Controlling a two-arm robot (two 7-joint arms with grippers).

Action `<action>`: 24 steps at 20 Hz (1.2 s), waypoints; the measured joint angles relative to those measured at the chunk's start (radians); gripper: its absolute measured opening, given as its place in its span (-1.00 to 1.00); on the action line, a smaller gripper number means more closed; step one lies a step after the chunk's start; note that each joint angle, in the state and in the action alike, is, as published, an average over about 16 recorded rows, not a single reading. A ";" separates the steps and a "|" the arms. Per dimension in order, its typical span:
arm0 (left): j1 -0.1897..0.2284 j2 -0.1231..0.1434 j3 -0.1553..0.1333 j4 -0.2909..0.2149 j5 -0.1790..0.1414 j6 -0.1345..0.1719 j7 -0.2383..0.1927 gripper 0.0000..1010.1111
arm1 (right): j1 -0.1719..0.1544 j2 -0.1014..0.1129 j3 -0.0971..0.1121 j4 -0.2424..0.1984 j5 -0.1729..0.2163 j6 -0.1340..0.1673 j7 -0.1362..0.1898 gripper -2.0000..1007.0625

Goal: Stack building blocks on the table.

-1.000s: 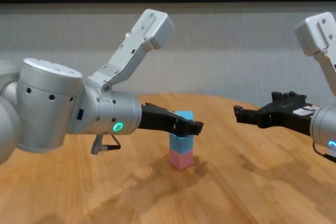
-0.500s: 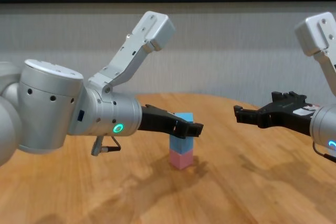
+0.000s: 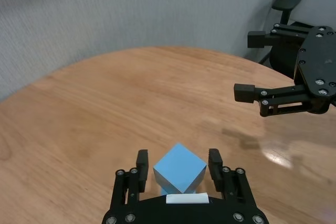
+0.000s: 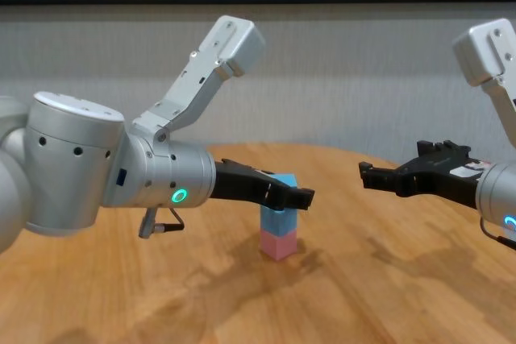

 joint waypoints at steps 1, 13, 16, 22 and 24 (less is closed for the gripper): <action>0.001 0.001 -0.001 -0.003 -0.001 0.000 0.001 0.48 | 0.000 0.000 0.000 0.000 0.000 0.000 0.000 0.99; 0.066 0.055 -0.032 -0.178 -0.016 0.038 0.032 0.95 | 0.000 0.000 0.000 0.000 0.000 0.000 0.000 0.99; 0.089 0.081 -0.047 -0.246 -0.018 0.051 0.047 0.98 | 0.000 0.000 0.000 0.000 0.000 0.000 0.000 0.99; 0.136 0.139 -0.086 -0.360 -0.016 0.070 0.076 0.99 | 0.000 0.000 0.000 0.000 0.000 0.000 0.000 1.00; 0.148 0.156 -0.097 -0.385 -0.013 0.073 0.084 0.99 | 0.000 0.000 0.000 0.000 0.000 0.000 0.000 0.99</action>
